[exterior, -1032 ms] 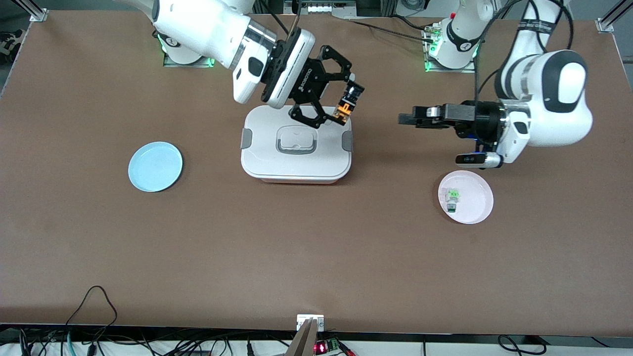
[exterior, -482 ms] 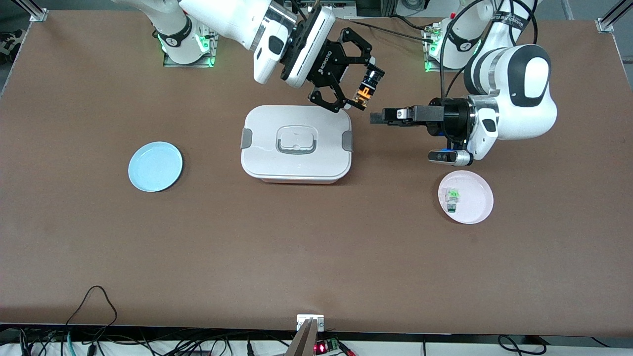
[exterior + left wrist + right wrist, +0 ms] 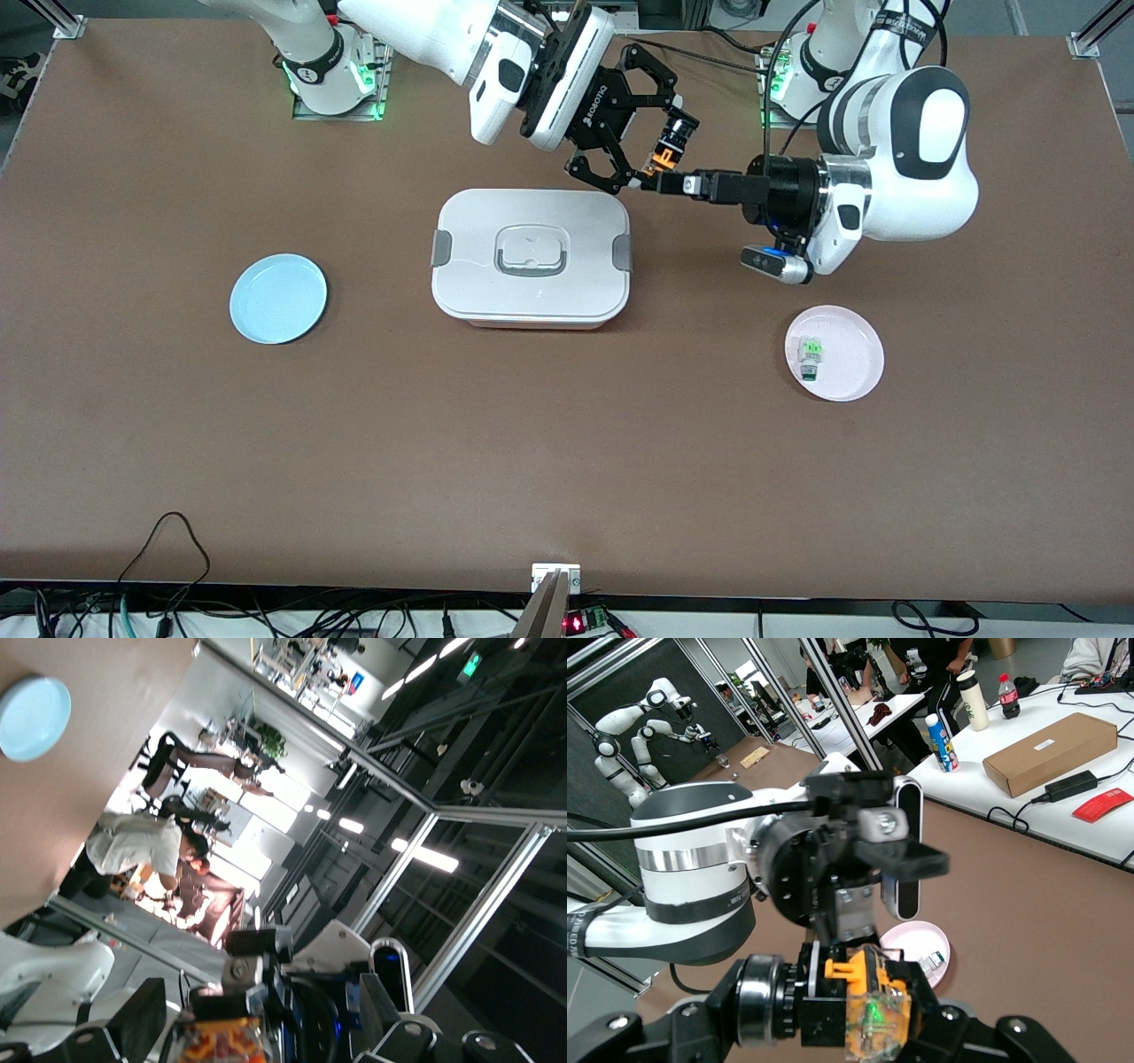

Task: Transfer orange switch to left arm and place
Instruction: 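Hold the switch above the box while the left gripper grasps it, then carry the switch with the left gripper while the right gripper withdraws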

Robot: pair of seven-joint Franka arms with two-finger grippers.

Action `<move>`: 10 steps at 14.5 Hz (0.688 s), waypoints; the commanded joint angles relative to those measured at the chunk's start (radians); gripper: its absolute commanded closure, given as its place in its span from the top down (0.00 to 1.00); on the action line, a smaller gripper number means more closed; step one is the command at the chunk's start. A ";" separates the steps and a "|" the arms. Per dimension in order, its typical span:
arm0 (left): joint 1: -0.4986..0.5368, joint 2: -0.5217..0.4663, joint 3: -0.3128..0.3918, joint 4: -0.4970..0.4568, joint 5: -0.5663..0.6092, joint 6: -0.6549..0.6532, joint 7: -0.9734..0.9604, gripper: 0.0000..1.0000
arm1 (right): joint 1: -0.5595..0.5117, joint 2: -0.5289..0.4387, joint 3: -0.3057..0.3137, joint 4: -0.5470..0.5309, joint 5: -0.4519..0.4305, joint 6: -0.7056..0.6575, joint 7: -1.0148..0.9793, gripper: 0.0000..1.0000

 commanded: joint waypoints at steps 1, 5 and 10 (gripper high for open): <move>0.064 -0.011 -0.008 -0.003 0.039 -0.098 -0.032 0.95 | 0.018 0.004 -0.011 0.001 0.019 0.019 0.007 0.09; 0.070 -0.005 -0.008 0.005 0.165 -0.125 -0.032 0.94 | 0.018 0.006 -0.011 0.003 0.019 0.019 0.007 0.09; 0.059 0.006 -0.017 0.025 0.167 -0.089 -0.012 0.76 | 0.018 0.006 -0.011 0.003 0.019 0.019 0.007 0.09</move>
